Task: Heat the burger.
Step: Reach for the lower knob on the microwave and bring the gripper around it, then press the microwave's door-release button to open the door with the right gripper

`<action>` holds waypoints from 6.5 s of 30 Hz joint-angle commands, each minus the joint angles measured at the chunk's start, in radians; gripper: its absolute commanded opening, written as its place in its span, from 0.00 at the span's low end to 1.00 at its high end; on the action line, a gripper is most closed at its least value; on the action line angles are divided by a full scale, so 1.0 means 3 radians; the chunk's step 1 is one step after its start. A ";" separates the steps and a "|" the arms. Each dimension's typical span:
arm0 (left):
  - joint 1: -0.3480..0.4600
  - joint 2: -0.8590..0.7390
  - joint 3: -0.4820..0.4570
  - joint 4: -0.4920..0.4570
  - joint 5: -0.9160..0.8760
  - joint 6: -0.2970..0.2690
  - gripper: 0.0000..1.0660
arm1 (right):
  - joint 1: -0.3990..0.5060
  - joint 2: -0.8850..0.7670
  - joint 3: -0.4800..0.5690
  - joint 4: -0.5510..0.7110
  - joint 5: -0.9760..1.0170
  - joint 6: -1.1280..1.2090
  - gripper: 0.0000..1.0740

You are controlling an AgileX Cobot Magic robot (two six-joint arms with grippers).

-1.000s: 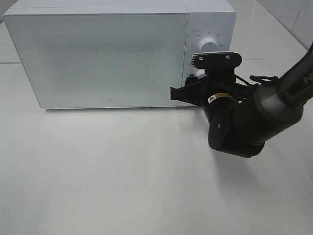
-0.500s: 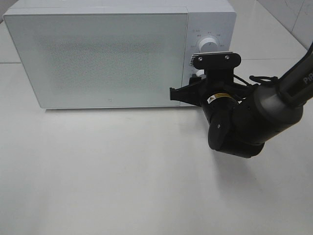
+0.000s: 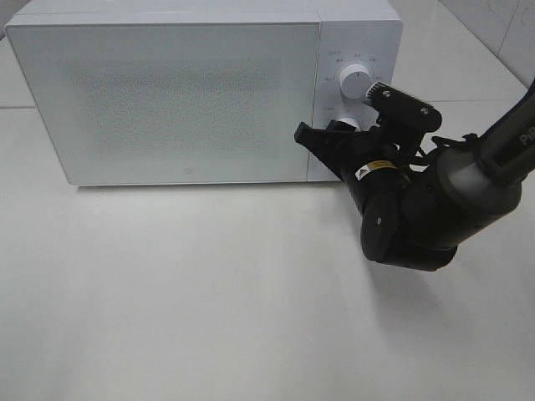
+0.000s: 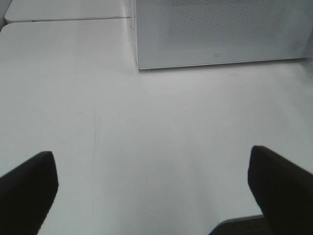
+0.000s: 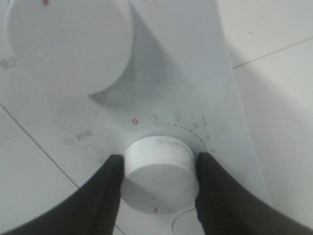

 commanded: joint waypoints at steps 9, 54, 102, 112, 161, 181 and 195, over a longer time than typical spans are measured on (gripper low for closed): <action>0.0003 -0.0053 0.0010 -0.0013 -0.0047 -0.0020 0.92 | -0.0013 -0.0020 -0.0110 -0.0737 0.0000 0.2047 0.06; 0.0003 -0.0053 0.0010 -0.0013 -0.0047 -0.0020 0.92 | -0.0013 -0.0020 -0.0110 -0.0653 -0.0420 0.3820 0.18; 0.0003 -0.0053 0.0010 -0.0013 -0.0047 -0.0020 0.92 | -0.0060 -0.0900 0.0720 -0.0683 0.1253 0.1693 0.69; 0.0003 -0.0053 0.0010 -0.0013 -0.0047 -0.0020 0.92 | -0.0423 -0.1443 0.0610 -0.1033 0.3000 -0.0087 0.69; 0.0003 -0.0053 0.0010 -0.0013 -0.0047 -0.0020 0.92 | -0.0597 -0.4420 0.0327 -0.2307 0.6740 -0.0727 0.69; 0.0003 -0.0053 0.0010 -0.0013 -0.0047 -0.0020 0.92 | -0.1247 -0.6087 0.0873 -0.2267 0.7030 -0.0643 0.69; 0.0003 -0.0053 0.0010 -0.0013 -0.0047 -0.0020 0.92 | -0.1700 -0.6937 0.0990 -0.2230 0.7173 -0.0633 0.69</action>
